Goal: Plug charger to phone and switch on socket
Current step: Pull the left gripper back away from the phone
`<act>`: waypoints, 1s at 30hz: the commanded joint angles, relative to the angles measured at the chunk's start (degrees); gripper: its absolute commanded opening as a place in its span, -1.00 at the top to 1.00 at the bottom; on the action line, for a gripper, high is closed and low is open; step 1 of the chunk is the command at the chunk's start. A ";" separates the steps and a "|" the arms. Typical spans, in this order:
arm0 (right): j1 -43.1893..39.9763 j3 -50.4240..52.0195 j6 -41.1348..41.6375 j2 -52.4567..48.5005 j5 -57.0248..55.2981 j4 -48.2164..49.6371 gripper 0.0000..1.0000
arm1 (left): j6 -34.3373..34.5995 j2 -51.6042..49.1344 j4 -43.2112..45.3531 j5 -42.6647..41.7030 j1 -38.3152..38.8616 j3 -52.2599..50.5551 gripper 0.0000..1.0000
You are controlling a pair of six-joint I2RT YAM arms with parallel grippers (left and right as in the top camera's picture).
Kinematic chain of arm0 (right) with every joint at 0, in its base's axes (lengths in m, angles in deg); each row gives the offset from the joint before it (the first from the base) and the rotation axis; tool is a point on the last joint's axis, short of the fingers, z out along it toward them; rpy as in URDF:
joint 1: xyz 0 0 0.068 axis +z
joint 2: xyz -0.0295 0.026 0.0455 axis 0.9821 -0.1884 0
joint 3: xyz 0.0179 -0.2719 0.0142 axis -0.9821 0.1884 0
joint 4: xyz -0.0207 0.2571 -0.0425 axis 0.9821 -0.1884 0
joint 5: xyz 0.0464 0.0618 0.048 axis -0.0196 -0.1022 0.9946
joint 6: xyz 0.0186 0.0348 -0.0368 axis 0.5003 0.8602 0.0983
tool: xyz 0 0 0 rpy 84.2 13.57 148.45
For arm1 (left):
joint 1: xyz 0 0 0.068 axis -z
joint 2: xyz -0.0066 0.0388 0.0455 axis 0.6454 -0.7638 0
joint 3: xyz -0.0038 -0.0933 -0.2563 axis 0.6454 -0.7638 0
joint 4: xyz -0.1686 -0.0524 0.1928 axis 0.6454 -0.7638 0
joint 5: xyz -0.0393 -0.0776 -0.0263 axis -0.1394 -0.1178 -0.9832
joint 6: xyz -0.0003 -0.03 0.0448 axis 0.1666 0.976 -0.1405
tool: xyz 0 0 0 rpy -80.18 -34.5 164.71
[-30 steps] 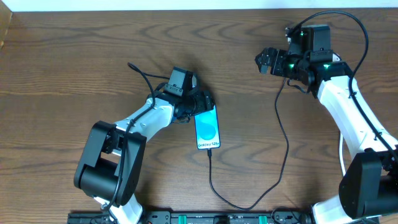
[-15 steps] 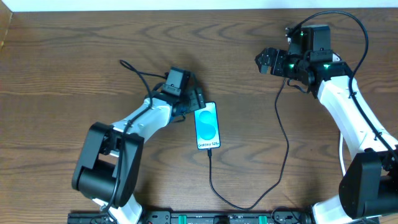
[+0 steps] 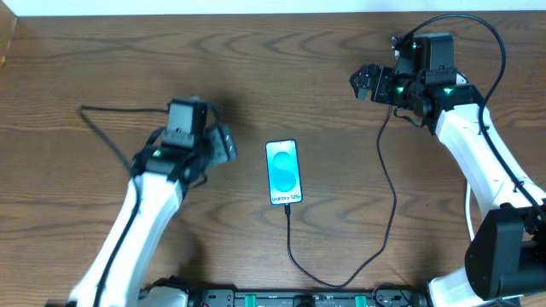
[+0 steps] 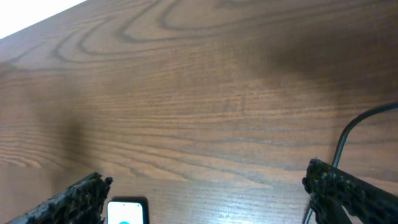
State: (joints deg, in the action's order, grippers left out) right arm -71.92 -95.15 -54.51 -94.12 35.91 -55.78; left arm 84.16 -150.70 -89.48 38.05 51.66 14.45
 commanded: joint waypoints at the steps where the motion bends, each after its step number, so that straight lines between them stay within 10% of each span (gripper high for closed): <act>1: 0.39 -0.11 -0.87 0.39 -0.26 -0.04 -0.99 | -5.18 7.39 -8.24 1.20 -0.04 0.11 -0.72; 13: 0.37 -0.11 -0.85 0.39 -0.22 -0.24 -0.98 | -5.16 27.91 -14.38 6.10 -0.04 0.11 -0.72; 30: 0.35 -0.24 -7.21 0.42 3.80 -2.56 -0.98 | -5.14 27.80 -14.40 6.38 -0.04 0.09 -0.72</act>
State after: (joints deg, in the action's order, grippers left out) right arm -71.92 -95.15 -56.54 -94.12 37.09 -57.79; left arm 79.79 -122.66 -103.87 43.06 51.66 14.43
